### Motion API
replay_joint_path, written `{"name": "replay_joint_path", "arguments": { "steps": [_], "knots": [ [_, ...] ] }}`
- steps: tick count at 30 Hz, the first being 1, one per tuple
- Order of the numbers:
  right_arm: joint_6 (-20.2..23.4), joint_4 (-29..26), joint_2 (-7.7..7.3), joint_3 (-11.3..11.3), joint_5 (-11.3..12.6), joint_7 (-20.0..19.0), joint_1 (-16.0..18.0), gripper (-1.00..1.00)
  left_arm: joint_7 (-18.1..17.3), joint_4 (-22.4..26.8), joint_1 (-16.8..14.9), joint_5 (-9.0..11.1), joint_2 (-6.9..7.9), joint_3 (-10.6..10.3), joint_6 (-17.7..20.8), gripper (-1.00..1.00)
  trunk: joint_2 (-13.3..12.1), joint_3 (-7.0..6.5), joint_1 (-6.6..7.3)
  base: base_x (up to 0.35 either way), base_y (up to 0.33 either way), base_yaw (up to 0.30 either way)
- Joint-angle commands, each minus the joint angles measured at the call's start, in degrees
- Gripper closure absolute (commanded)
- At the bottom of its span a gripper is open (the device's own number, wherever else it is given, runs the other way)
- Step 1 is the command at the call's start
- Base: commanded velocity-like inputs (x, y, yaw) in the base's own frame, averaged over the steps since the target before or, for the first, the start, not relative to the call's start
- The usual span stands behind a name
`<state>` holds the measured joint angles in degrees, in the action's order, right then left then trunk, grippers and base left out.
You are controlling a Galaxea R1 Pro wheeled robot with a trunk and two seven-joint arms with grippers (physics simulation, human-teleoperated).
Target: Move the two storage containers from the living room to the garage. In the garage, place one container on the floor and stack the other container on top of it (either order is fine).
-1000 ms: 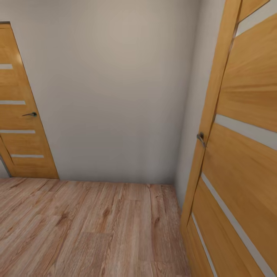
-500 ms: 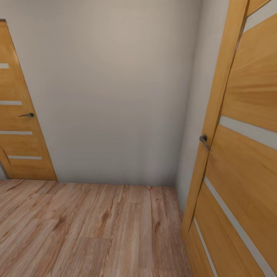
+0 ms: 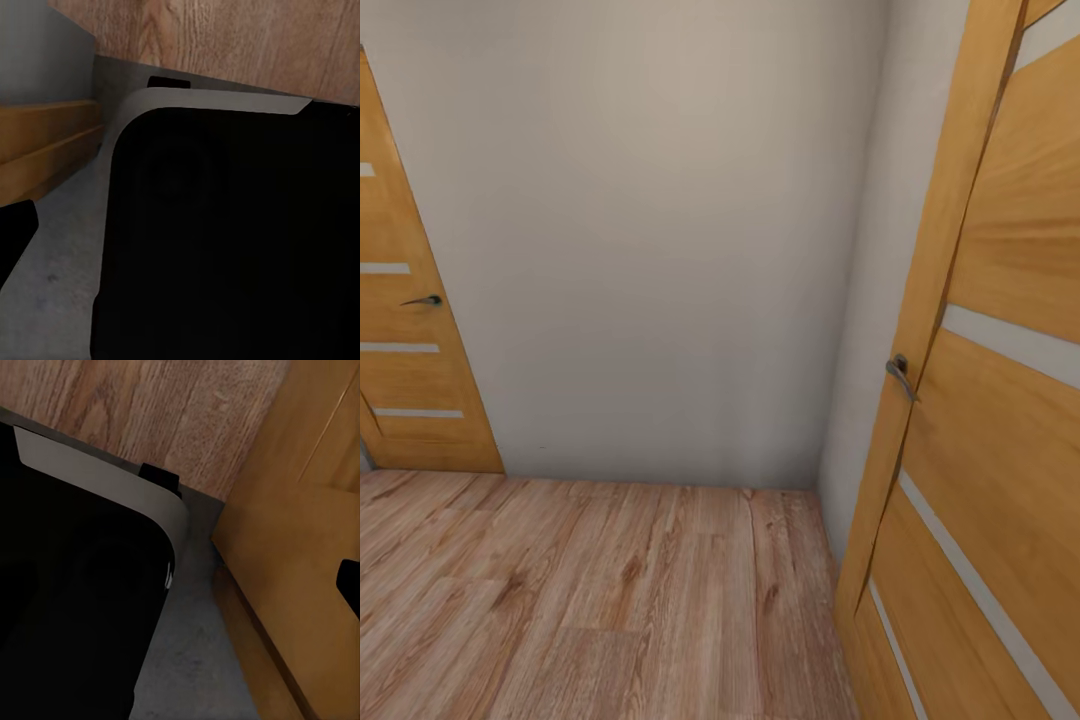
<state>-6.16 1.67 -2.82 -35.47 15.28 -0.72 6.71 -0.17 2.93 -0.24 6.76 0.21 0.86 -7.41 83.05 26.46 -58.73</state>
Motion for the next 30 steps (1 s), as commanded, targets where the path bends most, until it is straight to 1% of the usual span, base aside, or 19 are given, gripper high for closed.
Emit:
{"name": "replay_joint_path", "arguments": {
  "steps": [1,6,11,15,22,30],
  "knots": [
    [-0.3,0.2,0.04,-0.5,0.5,-0.1,0.1,-1.0,0.0,0.0,0.0,0.4,0.0,0.0,-0.1,-1.0,0.0,0.06,0.0,0.001,0.0,0.0],
    [-0.3,0.2,0.06,-0.5,0.5,-0.1,0.1,-1.0,0.0,0.0,0.0,0.4,-0.02,0.0,-0.1,-1.0,0.0,0.06,0.0,0.0,-0.007,0.0],
    [-0.3,0.2,0.05,-0.5,0.5,-0.1,0.1,-1.0,0.0,0.0,0.0,0.4,-0.03,0.0,-0.1,-1.0,0.0,0.06,0.0,0.0,-0.16,0.0],
    [-0.3,0.2,0.05,-0.5,0.5,-0.1,0.1,-1.0,0.0,0.0,0.0,0.4,0.05,0.0,-0.1,-1.0,0.0,0.06,0.0,0.0,-0.041,0.0],
    [-0.5,0.2,0.01,-0.5,0.5,-0.1,0.1,-1.0,0.0,0.0,0.0,0.4,0.06,0.0,-0.1,-1.0,0.0,0.15,0.0,0.0,-0.004,0.147],
    [-0.5,0.2,0.01,-0.5,0.5,-0.1,0.1,-1.0,0.0,-0.1,0.0,0.4,0.06,0.0,-0.1,-1.0,0.0,0.16,0.0,0.003,0.0,0.02]
  ]
}}
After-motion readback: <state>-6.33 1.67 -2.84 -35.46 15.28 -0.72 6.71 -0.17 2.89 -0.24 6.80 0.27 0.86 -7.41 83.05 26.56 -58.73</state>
